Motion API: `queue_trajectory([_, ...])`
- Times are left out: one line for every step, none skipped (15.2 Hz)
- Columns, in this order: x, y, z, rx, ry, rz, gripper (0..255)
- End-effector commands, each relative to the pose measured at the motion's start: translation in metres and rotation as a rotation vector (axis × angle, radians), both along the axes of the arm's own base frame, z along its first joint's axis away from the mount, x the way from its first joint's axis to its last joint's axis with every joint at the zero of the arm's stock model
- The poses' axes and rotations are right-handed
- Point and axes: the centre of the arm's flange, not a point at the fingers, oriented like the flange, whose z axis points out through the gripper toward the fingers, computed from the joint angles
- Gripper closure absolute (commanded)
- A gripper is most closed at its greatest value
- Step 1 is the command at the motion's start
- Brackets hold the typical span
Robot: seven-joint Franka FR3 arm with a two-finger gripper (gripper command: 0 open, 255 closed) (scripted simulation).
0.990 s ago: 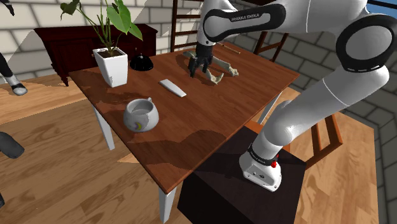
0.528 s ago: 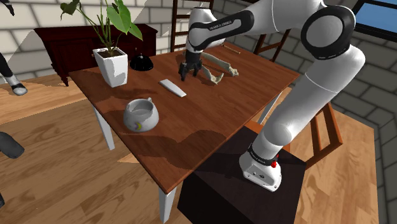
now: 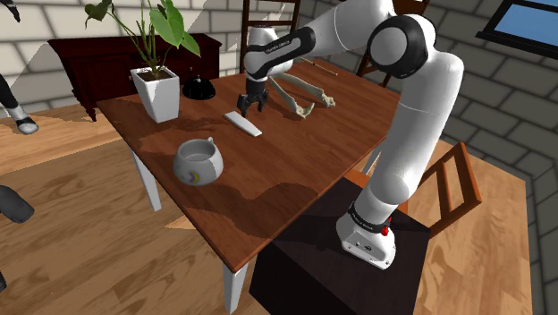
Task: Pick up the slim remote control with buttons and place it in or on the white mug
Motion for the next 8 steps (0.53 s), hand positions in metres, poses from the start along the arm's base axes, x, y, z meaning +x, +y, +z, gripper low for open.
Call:
queue_trajectory([0.023, -0.003, -0.019, 0.002, 0.004, -0.002, 0])
queue_trajectory([0.033, -0.005, -0.028, 0.003, 0.006, -0.003, 0])
queue_trajectory([0.043, -0.007, -0.036, 0.004, 0.007, -0.004, 0])
queue_trajectory([0.048, -0.008, -0.04, 0.004, 0.008, -0.004, 0])
queue_trajectory([0.048, -0.008, -0.045, 0.004, 0.008, -0.004, 0])
queue_trajectory([0.048, -0.008, -0.05, 0.004, 0.008, -0.004, 0])
queue_trajectory([0.048, -0.008, -0.056, 0.004, 0.008, -0.004, 0])
queue_trajectory([0.048, -0.008, -0.061, 0.004, 0.008, -0.004, 0])
